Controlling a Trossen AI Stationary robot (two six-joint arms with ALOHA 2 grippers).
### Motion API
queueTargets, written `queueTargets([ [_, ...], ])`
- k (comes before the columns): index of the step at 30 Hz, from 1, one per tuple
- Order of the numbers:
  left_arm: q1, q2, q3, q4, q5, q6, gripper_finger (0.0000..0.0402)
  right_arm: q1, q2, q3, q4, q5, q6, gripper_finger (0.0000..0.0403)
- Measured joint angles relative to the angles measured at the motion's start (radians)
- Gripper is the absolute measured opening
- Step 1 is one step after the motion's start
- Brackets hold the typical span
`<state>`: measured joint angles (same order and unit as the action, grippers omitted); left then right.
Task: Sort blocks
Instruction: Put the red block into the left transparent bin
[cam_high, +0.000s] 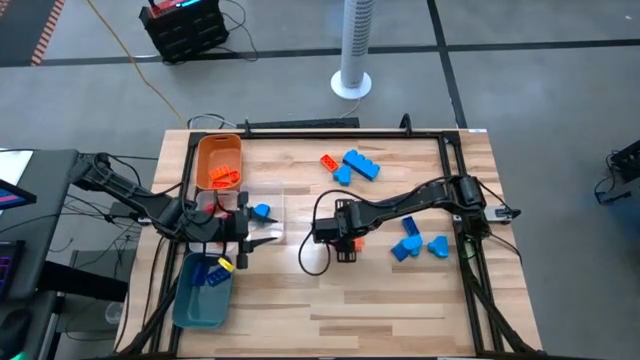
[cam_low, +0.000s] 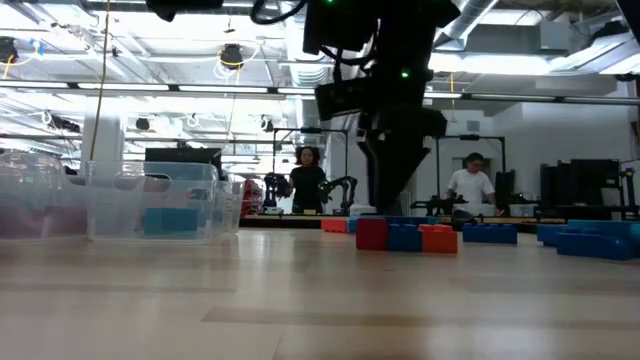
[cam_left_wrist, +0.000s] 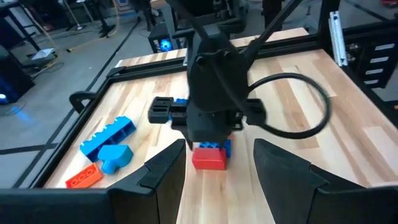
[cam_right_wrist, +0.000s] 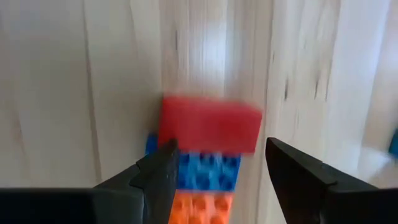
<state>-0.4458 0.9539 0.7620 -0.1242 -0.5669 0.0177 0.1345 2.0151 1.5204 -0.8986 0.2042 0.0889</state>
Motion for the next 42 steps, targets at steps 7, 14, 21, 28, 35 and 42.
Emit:
queueTargets([
  [7, 0.000, 0.000, 0.000, -0.001, -0.003, -0.001, 0.0183, 0.001, 0.001, 0.037, -0.010, -0.076, -0.038, 0.0236],
  [14, 0.000, 0.000, 0.000, -0.021, -0.003, -0.013, 0.0183, -0.043, 0.001, 0.039, -0.038, -0.231, -0.027, 0.0301],
  [21, 0.000, 0.000, 0.000, -0.048, -0.002, -0.026, 0.0183, -0.071, 0.001, 0.039, -0.013, -0.232, -0.007, 0.0391],
  [28, 0.000, 0.000, 0.001, -0.048, -0.002, -0.026, 0.0183, -0.068, 0.001, 0.037, 0.017, -0.221, -0.003, 0.0378],
  [35, 0.000, 0.000, 0.001, -0.048, -0.001, -0.026, 0.0183, -0.073, 0.001, 0.018, 0.028, -0.160, 0.061, 0.0373],
  [42, 0.000, 0.000, 0.001, -0.052, -0.001, -0.030, 0.0183, -0.079, 0.001, -0.026, 0.065, -0.147, 0.095, 0.0373],
])
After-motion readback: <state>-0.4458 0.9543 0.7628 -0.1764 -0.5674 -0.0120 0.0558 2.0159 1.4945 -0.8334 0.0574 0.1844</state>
